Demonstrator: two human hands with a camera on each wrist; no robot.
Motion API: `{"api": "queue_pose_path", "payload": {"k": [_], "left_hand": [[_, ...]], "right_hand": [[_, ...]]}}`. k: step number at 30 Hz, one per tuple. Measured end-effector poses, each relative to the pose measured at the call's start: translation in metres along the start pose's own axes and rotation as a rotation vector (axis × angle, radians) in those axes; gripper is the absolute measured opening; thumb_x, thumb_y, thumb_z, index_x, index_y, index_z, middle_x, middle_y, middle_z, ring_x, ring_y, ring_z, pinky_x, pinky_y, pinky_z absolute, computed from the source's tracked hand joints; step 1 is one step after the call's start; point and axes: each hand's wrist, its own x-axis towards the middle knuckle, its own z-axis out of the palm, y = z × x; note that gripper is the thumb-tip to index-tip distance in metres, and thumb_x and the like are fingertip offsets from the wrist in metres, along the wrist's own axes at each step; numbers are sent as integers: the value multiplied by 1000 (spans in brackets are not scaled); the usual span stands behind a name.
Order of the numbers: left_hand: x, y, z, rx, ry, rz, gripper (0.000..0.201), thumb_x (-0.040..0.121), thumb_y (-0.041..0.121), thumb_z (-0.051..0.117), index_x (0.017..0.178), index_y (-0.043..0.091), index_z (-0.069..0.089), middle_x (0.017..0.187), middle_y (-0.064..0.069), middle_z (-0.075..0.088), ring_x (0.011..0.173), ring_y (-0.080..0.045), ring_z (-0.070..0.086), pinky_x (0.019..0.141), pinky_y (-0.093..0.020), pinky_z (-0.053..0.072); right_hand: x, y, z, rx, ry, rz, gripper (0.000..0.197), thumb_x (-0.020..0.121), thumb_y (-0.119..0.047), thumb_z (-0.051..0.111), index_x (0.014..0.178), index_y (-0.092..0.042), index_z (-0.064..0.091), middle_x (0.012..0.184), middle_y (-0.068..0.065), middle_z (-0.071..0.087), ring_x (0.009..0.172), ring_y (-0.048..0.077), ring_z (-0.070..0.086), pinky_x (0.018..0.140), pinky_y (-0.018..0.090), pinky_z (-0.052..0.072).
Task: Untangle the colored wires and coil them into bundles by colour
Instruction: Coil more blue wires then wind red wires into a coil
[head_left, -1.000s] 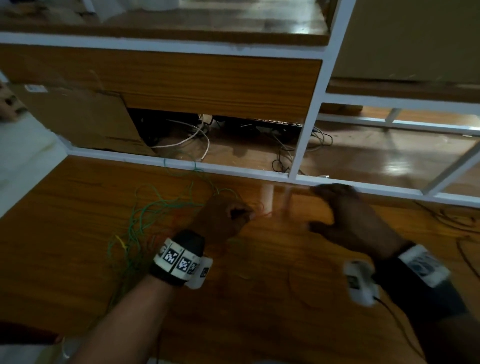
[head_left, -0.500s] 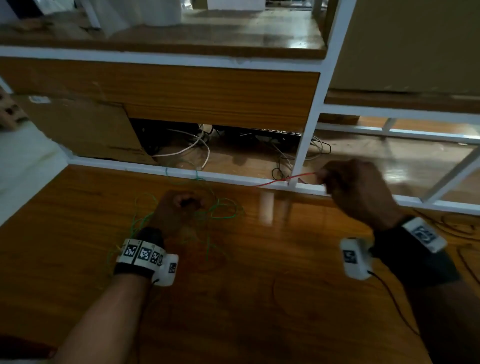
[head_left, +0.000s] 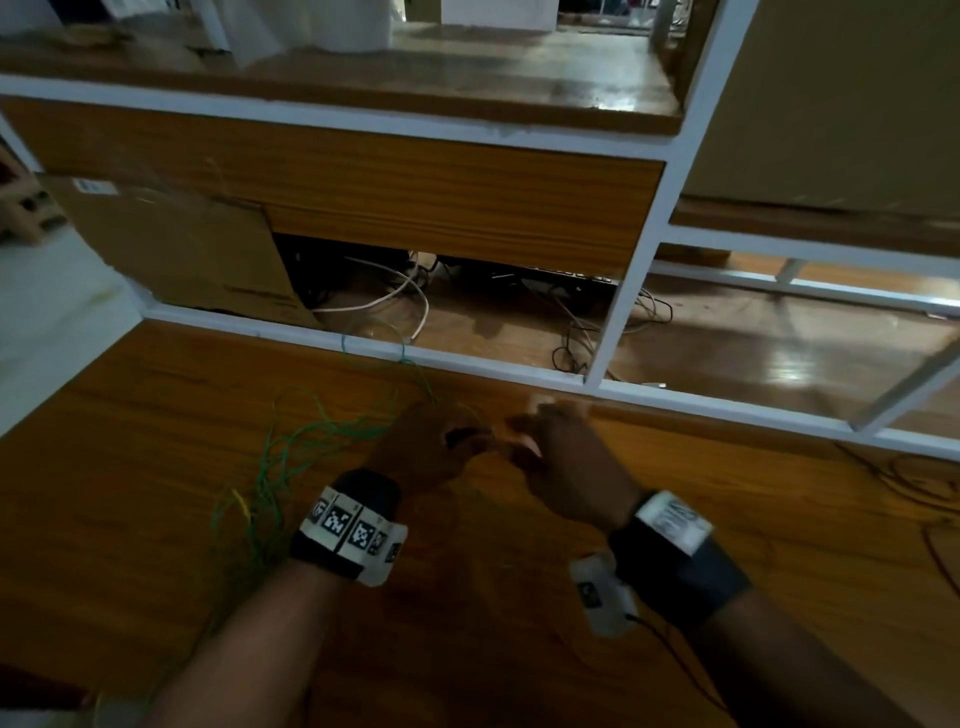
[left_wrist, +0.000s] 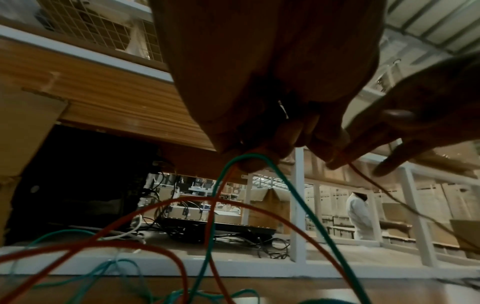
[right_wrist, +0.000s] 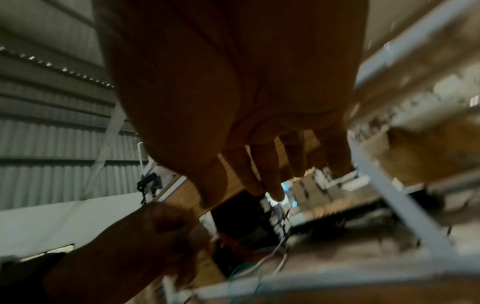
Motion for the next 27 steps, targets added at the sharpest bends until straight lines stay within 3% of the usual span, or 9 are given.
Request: {"api": "queue_pose_path", "payload": {"k": [3,6,10,14,17,19,22,24,27], "left_hand": [[-2,-2,-4,-97,51,-1,8,92,28,68,95,24,74,71,28,57,63,16,55,59,-4,38],[-10,-24,-7,-210,110,-100,16,88,19,73,86,35,71,69,29,62,70,16,59,61,-4,44],[-25,-70,-18,-273,234,-268,24,87,20,73,86,44,72,85,21,71,83,2,67,72,-21,54],[-18,-74,-28,-173,239,-171,13,86,22,71,99,19,75,89,25,62,79,7,62,75,-16,50],[-9,-66,-32,-159,254,-180,15,87,17,73,99,8,77,90,13,66,81,4,60,73,-12,48],[-9,-61,-31,-81,199,-147,26,89,32,69,98,9,77,93,1,71,84,-13,64,75,-27,53],[-10,-46,-16,76,36,-47,37,90,45,58,98,14,77,90,-4,72,81,-18,63,74,-32,51],[-8,-33,-6,144,-5,33,30,92,40,59,92,14,76,83,-5,69,75,-19,59,69,-30,46],[-5,-18,1,162,11,122,18,94,26,62,93,14,75,84,-1,68,74,-16,57,69,-23,36]], "right_hand": [[12,-9,7,98,2,-55,17,100,-17,59,97,-16,76,82,2,73,67,18,68,63,46,59],[6,-6,-23,40,181,-168,22,94,-13,56,93,-22,76,77,-8,70,66,11,65,62,36,57],[-16,11,-92,-6,302,-156,24,92,-3,63,88,-23,76,76,-18,68,70,3,66,61,23,52],[-34,22,-116,-46,331,-96,25,92,-5,65,87,-28,71,76,-21,65,67,0,64,62,18,47],[-36,38,-115,-58,329,12,30,93,-4,69,89,-34,71,86,-16,73,77,-1,65,67,21,51],[-32,47,-106,-148,196,163,30,91,-15,75,115,-32,71,115,-4,74,100,12,68,83,33,56],[-24,39,-82,-402,85,168,78,87,-54,72,154,-29,41,156,4,46,141,31,40,111,49,42],[-13,14,-63,-308,90,23,79,89,-61,65,155,-27,40,155,3,46,143,31,37,111,51,42],[12,-21,-20,-293,-4,-106,48,99,-46,60,141,-24,57,131,6,63,126,29,55,96,47,53]]}}
